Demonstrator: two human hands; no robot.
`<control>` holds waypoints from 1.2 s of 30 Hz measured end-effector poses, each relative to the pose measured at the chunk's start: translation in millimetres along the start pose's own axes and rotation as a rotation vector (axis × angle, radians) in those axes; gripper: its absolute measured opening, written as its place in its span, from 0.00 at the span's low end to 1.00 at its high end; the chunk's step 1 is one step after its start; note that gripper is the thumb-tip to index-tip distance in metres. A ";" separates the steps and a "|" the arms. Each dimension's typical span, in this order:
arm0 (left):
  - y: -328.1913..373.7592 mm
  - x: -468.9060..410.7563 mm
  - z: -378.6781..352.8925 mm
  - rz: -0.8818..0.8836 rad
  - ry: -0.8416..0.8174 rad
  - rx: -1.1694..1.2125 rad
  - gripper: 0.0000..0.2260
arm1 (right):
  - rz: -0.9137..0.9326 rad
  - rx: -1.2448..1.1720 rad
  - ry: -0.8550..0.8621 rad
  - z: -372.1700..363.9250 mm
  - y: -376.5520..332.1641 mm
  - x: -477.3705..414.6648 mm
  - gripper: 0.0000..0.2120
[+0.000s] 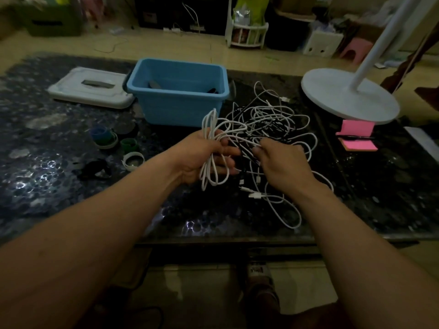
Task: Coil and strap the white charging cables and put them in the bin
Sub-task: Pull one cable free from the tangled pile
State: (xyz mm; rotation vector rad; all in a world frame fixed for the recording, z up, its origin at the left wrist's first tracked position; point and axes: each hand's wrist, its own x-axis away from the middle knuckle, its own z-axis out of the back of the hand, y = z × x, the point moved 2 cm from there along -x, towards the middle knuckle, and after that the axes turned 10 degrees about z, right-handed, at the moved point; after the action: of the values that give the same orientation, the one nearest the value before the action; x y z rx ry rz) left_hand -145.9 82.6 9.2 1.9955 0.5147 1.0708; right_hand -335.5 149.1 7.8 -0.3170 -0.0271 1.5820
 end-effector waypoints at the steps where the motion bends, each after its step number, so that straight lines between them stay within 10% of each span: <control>1: -1.1 -0.6 -0.5 -0.003 0.018 -0.012 0.12 | 0.000 -0.019 0.002 0.4 -1.0 -0.9 0.14; 14: -14.6 -9.5 -2.0 0.011 0.182 0.049 0.17 | -0.132 -0.574 0.056 2.5 -29.3 -4.2 0.07; 26: -18.5 -10.4 -12.8 -0.109 0.081 0.119 0.08 | 0.105 -0.329 0.127 -14.2 -55.6 1.7 0.09; 36: -11.0 -7.8 -6.7 -0.204 0.169 0.036 0.09 | -0.290 -0.789 0.166 9.5 -43.8 0.9 0.15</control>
State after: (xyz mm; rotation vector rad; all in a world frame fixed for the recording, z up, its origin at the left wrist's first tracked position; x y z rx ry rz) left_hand -155.7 87.2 -1.4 1.8463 0.8137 1.1136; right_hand -294.8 153.5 26.1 -1.0097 -0.5539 1.1936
